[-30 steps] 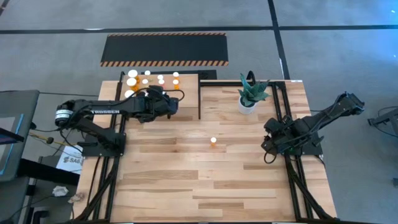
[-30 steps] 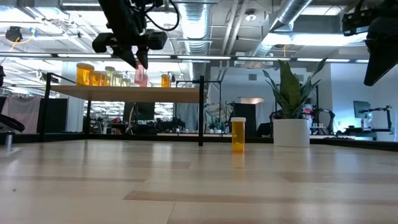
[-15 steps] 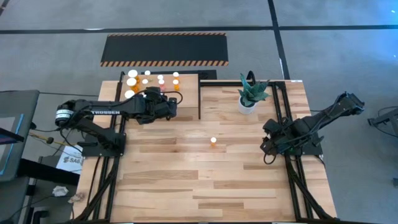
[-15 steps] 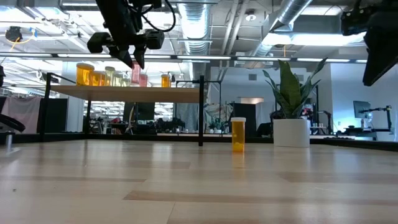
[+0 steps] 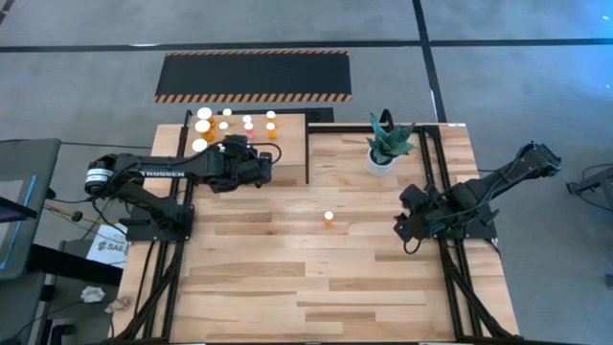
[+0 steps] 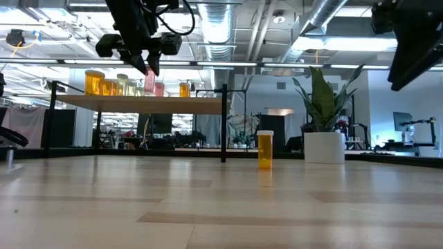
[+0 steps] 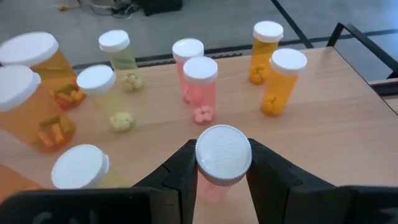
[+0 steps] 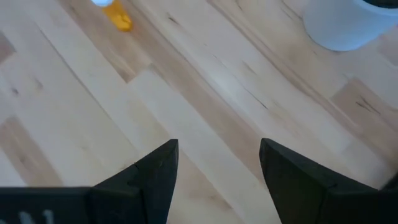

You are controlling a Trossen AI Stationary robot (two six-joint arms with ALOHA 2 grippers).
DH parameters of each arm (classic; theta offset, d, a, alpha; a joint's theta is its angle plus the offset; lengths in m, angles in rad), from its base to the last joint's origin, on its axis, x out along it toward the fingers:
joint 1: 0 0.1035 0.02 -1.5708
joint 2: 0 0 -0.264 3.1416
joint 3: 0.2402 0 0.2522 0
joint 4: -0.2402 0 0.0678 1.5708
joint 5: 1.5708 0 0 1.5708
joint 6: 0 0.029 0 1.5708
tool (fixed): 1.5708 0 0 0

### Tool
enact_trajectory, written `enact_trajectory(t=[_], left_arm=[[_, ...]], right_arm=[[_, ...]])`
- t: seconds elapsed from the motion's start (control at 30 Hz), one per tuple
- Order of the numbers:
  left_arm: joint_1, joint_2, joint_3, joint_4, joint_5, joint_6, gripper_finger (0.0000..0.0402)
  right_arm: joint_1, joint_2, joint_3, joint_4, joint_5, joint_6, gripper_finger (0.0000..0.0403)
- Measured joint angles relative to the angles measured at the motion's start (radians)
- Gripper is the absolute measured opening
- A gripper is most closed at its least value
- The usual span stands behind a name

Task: Pick and place medicine bottles onto shelf by color
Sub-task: Put the pink pill bottle on the shelf aligned with the other pink pill bottles

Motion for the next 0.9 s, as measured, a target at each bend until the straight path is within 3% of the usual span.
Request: enact_trajectory(t=[0.47, 0.9], left_arm=[[-0.011, 0.0, 0.0, 0.001, -0.037, -0.024, 0.01], [-0.07, -0.001, 0.0, -0.042, -0.093, -0.05, 0.01]], right_arm=[[0.0, 0.0, 0.0, 0.131, 0.0, 0.0, 0.0249], [0.0, 0.0, 0.0, 0.149, 0.0, 0.0, 0.0249]])
